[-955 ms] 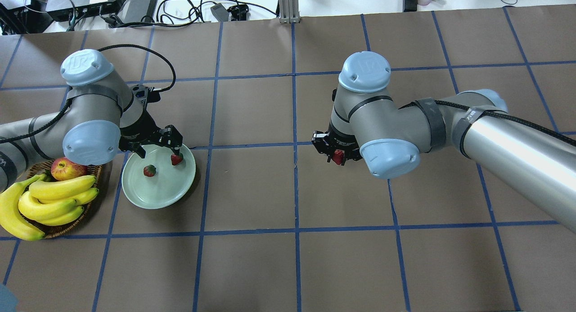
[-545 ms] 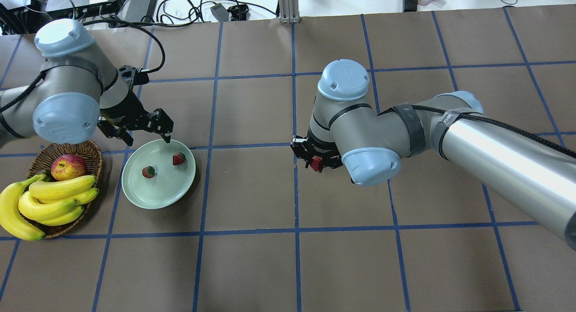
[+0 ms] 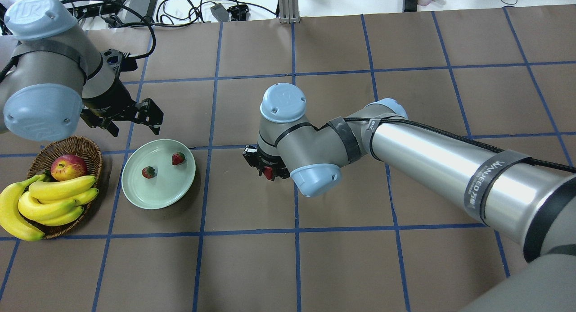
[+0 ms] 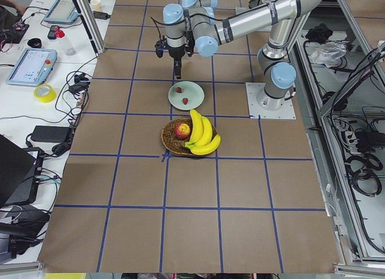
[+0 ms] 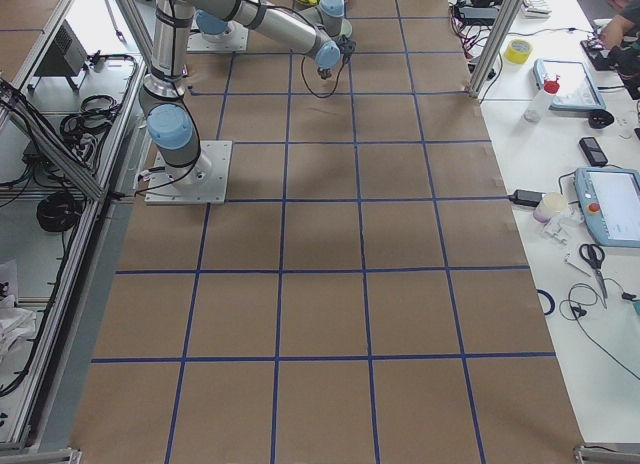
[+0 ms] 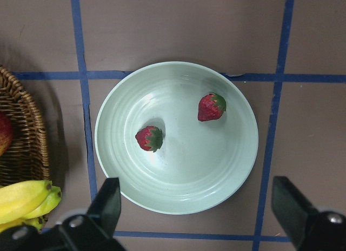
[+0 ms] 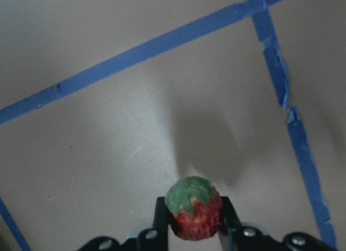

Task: Collect all strawberries into plate
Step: 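Lower the strawberry to the table centre and open the right gripper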

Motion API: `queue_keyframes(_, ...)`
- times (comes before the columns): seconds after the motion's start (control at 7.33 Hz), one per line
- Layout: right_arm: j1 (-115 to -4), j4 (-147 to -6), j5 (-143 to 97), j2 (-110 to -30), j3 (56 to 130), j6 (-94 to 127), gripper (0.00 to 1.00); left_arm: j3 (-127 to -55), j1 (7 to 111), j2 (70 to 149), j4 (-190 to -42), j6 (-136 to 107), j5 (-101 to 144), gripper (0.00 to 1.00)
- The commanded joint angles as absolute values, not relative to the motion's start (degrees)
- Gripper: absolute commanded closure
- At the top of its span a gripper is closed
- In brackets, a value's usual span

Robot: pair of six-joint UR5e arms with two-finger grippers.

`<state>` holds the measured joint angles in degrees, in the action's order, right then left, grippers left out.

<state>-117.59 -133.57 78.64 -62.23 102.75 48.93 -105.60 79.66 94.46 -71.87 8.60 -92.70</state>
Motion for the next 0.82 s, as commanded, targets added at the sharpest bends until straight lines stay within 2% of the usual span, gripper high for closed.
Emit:
queue_keyframes(0.0, -118.2, -133.8, 78.4, -60.2, 102.0, 49.7, 0.56, -105.8, 79.7, 94.3, -71.8, 8.6, -92.3, 0.00)
queue_keyframes(0.14, -118.2, -133.5, 78.6, -60.5, 102.0, 49.6, 0.07, -105.9, 80.0, 94.1, -71.9, 8.5, -91.9, 0.00)
queue_keyframes(0.27, -118.1, -132.8, 79.4, -61.3, 102.0, 48.4, 0.00, -105.7, 81.5, 93.7, -71.7, 8.4, -91.8, 0.00)
queue_keyframes(0.41, -116.1, -129.9, 79.8, -64.2, 102.0, 41.3, 0.00, -105.6, 83.0, 93.2, -71.6, 8.4, -91.8, 0.00)
queue_keyframes(0.68, -106.4, -114.9, 81.8, -75.2, 102.1, 28.1, 0.00, -105.7, 83.5, 92.7, -71.5, 8.6, -88.0, 0.00)
